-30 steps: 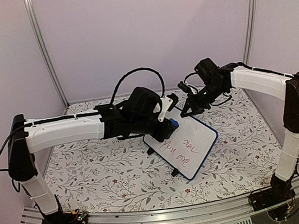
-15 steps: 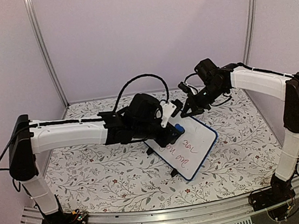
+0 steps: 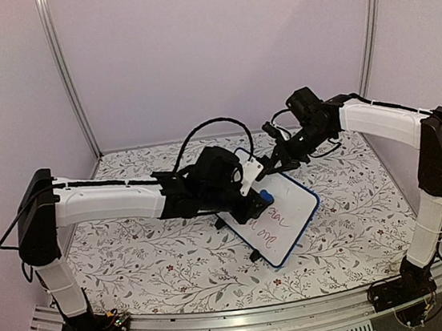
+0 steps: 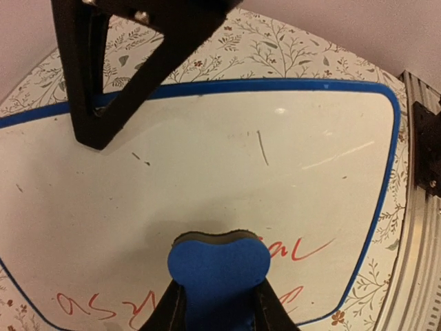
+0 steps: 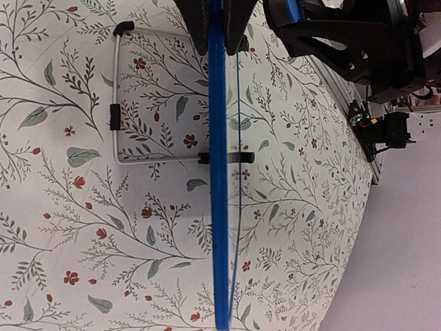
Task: Erase the whiteboard
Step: Erase the whiteboard from the whiteboard stand.
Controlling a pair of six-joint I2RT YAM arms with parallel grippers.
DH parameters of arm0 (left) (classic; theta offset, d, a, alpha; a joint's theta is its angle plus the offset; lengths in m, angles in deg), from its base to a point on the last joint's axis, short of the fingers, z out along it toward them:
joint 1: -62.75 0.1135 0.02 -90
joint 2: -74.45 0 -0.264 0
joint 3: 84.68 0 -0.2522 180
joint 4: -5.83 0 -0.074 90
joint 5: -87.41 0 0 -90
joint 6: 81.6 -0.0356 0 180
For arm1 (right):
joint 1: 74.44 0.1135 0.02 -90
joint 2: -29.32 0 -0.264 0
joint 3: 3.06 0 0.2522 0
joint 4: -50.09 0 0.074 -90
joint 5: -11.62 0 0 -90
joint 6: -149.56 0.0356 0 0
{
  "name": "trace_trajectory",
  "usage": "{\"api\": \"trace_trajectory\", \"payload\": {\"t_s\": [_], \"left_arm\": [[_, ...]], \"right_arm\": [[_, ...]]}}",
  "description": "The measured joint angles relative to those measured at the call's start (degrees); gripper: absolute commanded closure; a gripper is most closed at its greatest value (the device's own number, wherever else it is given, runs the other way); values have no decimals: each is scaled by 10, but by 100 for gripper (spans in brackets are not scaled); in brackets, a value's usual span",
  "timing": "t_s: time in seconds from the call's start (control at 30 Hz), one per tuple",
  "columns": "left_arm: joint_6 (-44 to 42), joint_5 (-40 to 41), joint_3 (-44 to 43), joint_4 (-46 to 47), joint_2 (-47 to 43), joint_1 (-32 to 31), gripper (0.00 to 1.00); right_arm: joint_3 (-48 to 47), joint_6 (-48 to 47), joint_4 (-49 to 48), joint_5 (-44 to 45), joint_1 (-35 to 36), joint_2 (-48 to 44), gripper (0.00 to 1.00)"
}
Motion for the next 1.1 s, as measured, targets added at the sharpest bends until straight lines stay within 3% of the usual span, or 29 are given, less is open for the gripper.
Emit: {"api": "trace_trajectory", "payload": {"t_s": [1.1], "left_arm": [[16,-11,24,37,38,7,100]], "right_arm": [[9,-2,-12,-2,-1,-3,100]]}}
